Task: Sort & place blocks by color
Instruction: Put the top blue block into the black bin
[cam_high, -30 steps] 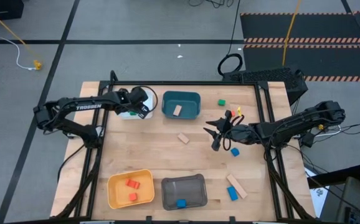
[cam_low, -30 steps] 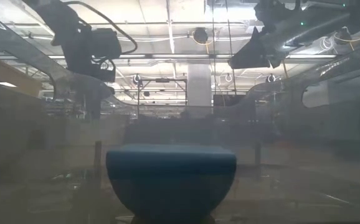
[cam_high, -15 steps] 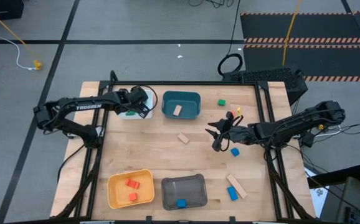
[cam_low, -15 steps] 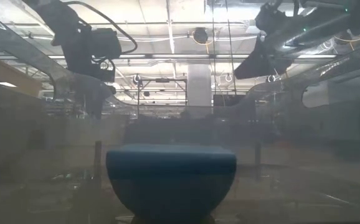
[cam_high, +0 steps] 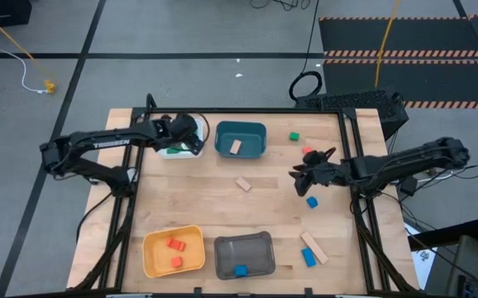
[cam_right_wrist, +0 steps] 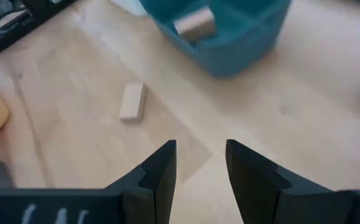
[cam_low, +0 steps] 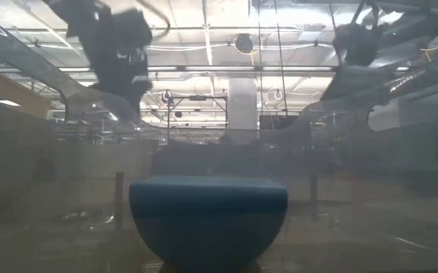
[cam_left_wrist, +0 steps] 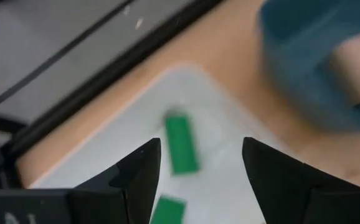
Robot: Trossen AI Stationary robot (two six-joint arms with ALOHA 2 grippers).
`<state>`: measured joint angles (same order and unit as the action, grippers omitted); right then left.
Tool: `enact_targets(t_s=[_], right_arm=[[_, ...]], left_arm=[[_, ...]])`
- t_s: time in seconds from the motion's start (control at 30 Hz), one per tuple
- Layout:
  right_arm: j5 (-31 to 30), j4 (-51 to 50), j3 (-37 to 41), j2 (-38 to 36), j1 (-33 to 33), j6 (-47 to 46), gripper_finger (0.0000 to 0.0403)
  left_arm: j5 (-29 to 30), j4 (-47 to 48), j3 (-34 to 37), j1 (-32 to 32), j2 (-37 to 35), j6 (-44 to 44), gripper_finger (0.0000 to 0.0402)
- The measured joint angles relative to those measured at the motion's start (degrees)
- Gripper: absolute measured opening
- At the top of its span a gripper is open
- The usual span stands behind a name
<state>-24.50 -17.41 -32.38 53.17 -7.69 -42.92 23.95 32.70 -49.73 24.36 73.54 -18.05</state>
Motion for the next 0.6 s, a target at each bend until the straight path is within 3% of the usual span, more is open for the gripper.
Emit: enact_targets(t_s=[0.23,0.43,0.6], right_arm=[[7.2,-1.8,0.0,2.3,-0.6,-9.7,0.0130],[13.5,5.4,0.0,9.7,-4.5,-14.8,0.0130],[17.3,13.9,0.0,11.8,-6.5,-18.3,0.0130]], left_arm=[[-0.4,-6.1,-3.1,-5.2,-4.9,0.2,0.0219],[-2.9,-8.9,-3.1,-9.0,-7.5,0.3,0.0218],[-3.1,-9.4,-3.1,-11.1,-8.3,-0.1,0.0219]])
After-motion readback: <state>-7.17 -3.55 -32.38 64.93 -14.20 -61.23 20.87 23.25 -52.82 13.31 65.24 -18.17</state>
